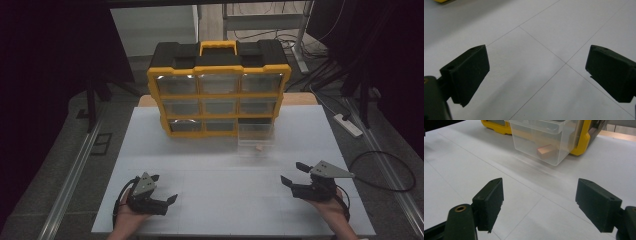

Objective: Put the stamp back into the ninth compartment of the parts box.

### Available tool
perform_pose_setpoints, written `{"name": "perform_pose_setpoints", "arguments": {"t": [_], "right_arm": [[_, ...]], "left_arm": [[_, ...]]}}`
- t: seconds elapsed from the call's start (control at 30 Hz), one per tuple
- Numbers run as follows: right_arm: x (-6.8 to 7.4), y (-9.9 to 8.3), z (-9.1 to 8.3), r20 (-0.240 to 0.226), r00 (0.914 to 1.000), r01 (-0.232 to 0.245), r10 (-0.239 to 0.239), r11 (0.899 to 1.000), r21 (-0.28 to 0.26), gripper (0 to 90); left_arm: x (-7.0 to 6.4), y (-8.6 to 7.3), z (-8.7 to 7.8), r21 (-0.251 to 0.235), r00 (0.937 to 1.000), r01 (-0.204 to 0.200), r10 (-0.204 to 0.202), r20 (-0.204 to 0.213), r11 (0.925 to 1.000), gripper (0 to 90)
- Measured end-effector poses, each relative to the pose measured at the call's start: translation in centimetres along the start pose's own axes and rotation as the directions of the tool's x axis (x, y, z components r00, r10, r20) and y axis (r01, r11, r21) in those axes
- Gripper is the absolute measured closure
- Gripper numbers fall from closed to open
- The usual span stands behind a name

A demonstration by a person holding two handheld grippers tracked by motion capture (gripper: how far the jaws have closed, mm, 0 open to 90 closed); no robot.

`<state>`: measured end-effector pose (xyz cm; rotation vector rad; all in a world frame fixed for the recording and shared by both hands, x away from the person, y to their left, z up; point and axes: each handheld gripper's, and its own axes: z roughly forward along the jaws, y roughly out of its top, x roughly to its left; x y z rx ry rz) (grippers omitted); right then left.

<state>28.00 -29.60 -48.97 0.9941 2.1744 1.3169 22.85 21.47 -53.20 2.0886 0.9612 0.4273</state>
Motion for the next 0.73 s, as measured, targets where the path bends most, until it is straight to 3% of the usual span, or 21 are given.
{"name": "perform_pose_setpoints", "arguments": {"t": [0.23, 0.73], "right_arm": [[0.26, 0.03, 0.29, 0.003, 0.9995, 0.032, -0.032, 0.999, 0.008, 22.7], [0.01, 0.09, 0.12, 0.004, 0.9996, 0.027, -0.027, 1.000, 0.002, 22.8]], "left_arm": [[-0.01, 0.01, 0.05, 0.003, 1.0000, -0.005, 0.005, 0.002, 1.0000, 5.4], [0.02, 0.04, 0.05, -0.001, 1.0000, -0.004, 0.004, 0.000, 1.0000, 5.4]]}}
